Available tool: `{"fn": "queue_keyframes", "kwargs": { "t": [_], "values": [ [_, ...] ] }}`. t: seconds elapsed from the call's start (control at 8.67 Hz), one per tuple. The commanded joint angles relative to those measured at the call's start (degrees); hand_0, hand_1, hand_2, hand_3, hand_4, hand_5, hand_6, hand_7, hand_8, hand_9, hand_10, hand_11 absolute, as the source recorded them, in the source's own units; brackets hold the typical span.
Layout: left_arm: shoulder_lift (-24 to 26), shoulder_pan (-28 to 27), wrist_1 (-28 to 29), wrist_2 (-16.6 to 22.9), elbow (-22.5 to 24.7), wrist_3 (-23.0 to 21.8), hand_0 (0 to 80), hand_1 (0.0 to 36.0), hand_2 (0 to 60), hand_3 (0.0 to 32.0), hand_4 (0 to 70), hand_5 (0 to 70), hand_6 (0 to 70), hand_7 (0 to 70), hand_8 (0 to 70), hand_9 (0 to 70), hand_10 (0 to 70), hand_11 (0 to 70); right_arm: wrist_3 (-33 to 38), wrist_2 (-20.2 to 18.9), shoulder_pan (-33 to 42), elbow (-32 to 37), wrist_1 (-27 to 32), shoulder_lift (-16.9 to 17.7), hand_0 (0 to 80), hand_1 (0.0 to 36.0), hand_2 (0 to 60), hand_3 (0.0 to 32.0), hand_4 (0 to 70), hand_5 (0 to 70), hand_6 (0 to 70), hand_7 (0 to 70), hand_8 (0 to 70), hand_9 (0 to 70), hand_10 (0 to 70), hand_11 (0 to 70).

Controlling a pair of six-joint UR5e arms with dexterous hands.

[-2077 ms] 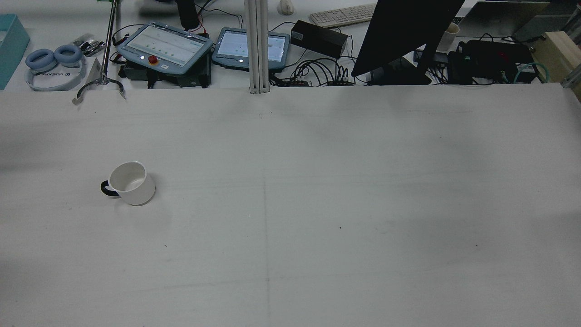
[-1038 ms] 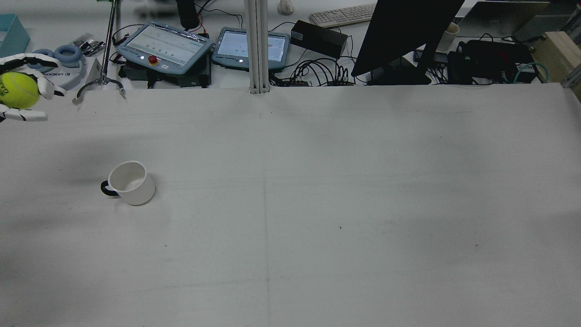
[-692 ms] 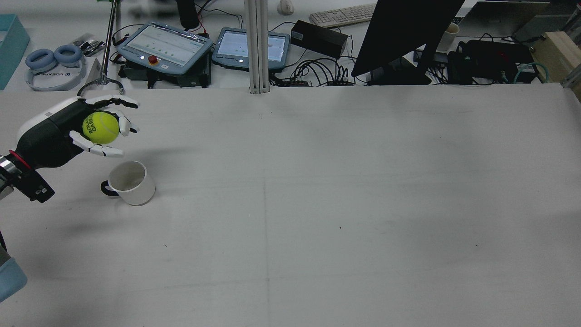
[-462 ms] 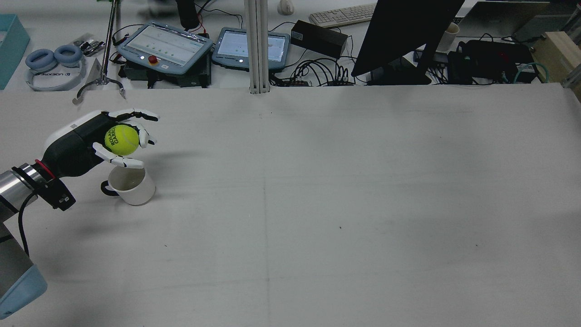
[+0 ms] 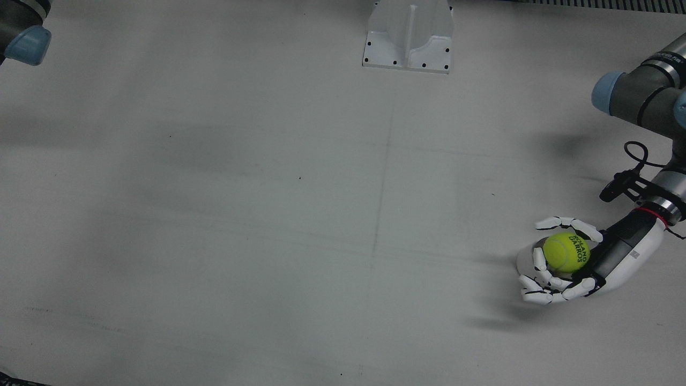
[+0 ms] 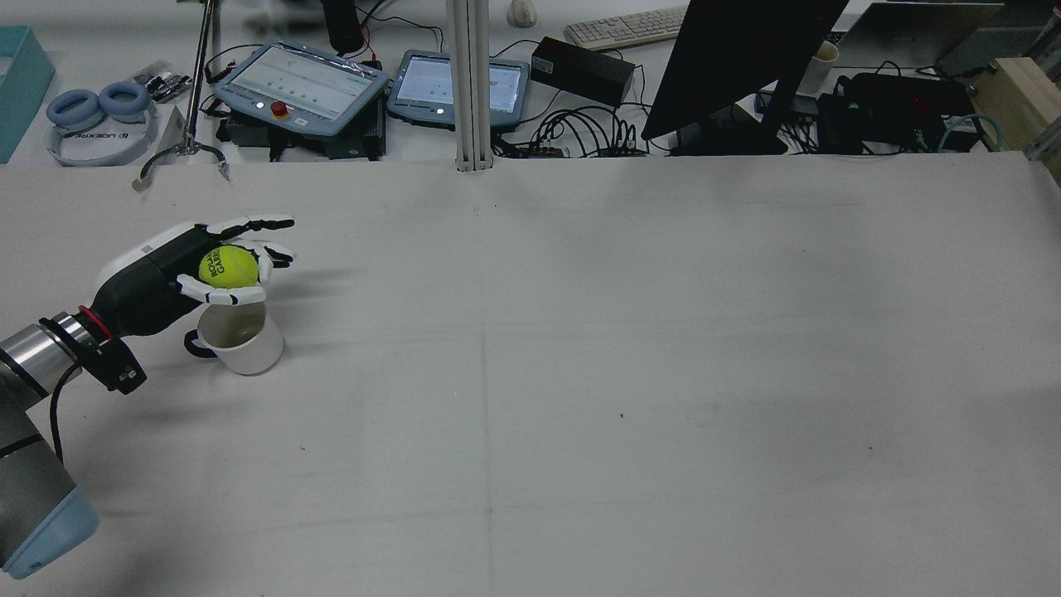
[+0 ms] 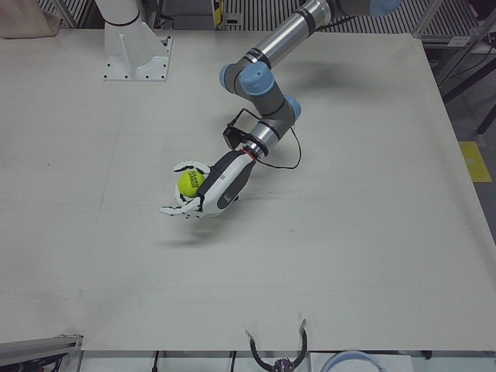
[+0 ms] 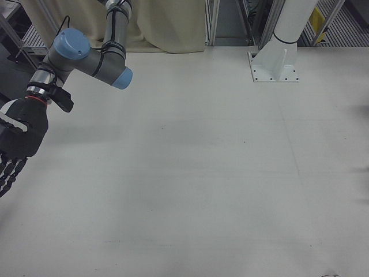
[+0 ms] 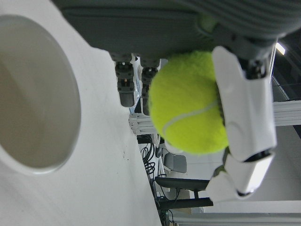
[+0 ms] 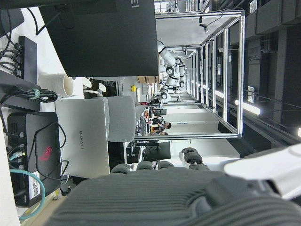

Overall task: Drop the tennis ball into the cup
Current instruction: 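Open the left hand fingers to release the ball into the mug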

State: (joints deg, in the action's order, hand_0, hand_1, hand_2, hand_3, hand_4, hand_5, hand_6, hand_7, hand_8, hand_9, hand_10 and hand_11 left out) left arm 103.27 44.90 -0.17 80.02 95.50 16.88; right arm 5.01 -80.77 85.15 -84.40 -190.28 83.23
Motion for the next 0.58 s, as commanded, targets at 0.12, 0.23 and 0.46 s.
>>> {"fn": "queue_keyframes", "kwargs": {
  "t": [0.12, 0.23, 0.46],
  "values": [
    [-0.4, 0.0, 0.3, 0.0, -0.7, 0.2, 49.2, 18.7, 31.7, 0.0, 15.6, 13.5, 42.1, 15.1, 14.2, 10.3, 13.6, 21.3, 0.0, 0.0, 0.0, 0.0, 0.0, -0.1, 0.0, 0.0, 0.0, 0.0, 0.0, 0.0, 0.0, 0.0, 0.0, 0.0, 0.0, 0.0],
    [-0.5, 0.1, 0.3, 0.0, -0.7, 0.0, 49.0, 18.2, 33.0, 0.0, 15.2, 14.1, 46.0, 13.3, 14.7, 9.6, 13.6, 21.3, 0.0, 0.0, 0.0, 0.0, 0.0, -0.1, 0.0, 0.0, 0.0, 0.0, 0.0, 0.0, 0.0, 0.0, 0.0, 0.0, 0.0, 0.0],
    [-0.5, 0.1, 0.7, 0.1, -0.5, -0.2, 47.9, 17.6, 33.8, 0.0, 14.3, 13.0, 41.6, 13.7, 13.5, 9.2, 13.6, 21.2, 0.0, 0.0, 0.0, 0.0, 0.0, 0.0, 0.0, 0.0, 0.0, 0.0, 0.0, 0.0, 0.0, 0.0, 0.0, 0.0, 0.0, 0.0]
  ]
}}
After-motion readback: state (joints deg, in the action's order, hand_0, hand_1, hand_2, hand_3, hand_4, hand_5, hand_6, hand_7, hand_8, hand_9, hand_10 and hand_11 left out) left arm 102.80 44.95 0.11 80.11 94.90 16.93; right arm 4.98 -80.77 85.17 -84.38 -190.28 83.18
